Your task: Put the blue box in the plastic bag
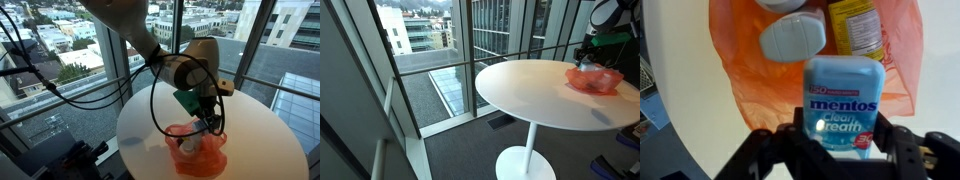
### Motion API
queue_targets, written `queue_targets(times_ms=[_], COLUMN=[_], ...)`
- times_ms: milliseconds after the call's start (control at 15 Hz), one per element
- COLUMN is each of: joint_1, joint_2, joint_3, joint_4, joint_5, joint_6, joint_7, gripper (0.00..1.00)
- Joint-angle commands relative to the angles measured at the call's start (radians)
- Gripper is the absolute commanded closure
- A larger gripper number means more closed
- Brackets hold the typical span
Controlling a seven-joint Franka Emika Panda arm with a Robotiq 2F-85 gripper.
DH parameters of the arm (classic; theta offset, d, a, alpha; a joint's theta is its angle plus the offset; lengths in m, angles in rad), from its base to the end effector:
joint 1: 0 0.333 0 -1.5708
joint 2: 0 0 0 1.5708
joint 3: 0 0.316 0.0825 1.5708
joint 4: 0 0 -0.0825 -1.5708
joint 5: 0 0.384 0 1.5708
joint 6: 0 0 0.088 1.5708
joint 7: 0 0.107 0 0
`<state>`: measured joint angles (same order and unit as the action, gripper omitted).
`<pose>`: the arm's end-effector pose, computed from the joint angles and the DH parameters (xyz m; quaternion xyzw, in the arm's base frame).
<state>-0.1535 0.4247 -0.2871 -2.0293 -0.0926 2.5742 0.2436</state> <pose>0.5588 -0.2552 0.2567 0.9531 -0.2829 0.0578 0.0910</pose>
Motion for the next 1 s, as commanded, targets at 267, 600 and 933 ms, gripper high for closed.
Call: queue_targets(times_ms=[267,600,933], joint_1=[0.031,0.027,0.007], joint_2=[-0.021,-0.025,-0.044], joint_3=[-0.031,-0.034,-0.009], joint_4=[-0.059,-0.075,-0.055], joint_5=[-0.050,-0.037,0.006], joint_6=[0.016,-0.001,-0.074], joint_7=[0.045,0.042,0.009], gripper=[0.61,0.34,0.00])
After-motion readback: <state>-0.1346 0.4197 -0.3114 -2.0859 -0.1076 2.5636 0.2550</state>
